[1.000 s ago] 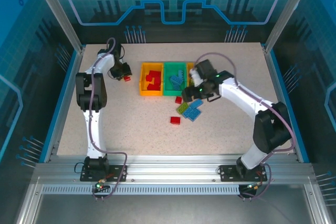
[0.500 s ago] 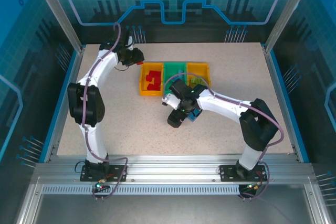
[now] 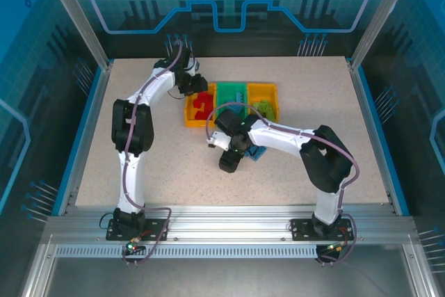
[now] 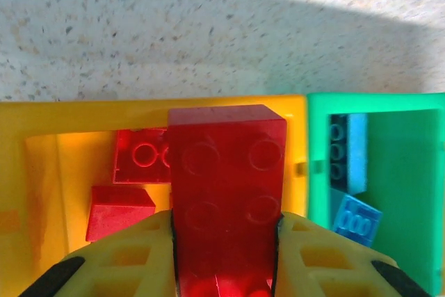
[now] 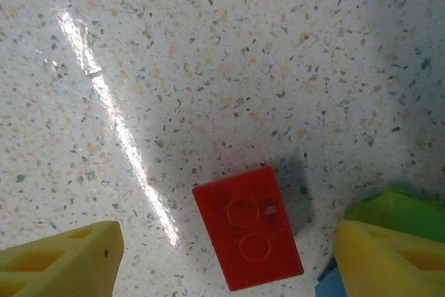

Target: Sort the legos into containers by color

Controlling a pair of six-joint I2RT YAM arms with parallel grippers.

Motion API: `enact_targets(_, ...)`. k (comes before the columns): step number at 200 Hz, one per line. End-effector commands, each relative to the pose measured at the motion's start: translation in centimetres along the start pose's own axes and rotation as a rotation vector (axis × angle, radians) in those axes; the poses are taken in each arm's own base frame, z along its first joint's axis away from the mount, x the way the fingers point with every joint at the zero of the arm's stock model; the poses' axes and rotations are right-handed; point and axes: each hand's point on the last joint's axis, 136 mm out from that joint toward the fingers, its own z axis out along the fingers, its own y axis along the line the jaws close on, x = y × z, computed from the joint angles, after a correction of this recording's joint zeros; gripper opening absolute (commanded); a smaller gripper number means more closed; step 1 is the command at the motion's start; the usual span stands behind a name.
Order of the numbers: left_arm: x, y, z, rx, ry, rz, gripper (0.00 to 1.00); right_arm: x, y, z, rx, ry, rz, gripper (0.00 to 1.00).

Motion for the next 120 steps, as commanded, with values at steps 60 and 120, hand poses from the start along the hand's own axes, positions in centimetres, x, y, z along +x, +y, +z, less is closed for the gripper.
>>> enact_targets(60,-0.7,-1.8,-2.0,0.043,-0.031,-0.006,0.59,1.1,0.0,1.8,0.041,0.131,-0.072,0.71)
enact_targets(120,-0.9,-3.1,-5.0,0.089,-0.093,-0.037,0.99,1.9,-0.2,2.7,0.049,0.171,-0.078,0.51)
